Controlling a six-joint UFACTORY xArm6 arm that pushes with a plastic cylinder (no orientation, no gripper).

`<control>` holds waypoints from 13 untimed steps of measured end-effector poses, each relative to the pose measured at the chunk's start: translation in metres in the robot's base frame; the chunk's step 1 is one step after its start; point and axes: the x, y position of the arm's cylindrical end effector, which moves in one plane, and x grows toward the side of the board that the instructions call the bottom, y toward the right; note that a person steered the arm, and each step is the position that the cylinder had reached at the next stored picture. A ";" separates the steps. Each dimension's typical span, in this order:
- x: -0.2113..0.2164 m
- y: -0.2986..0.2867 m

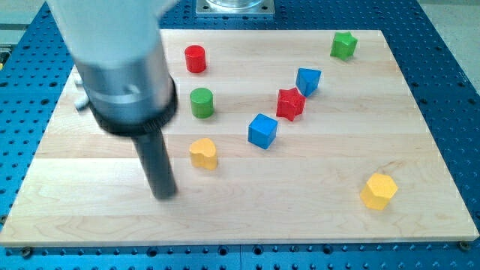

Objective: Place the yellow blocks horizontal to each other

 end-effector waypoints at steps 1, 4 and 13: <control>0.025 0.116; 0.009 0.299; -0.026 -0.037</control>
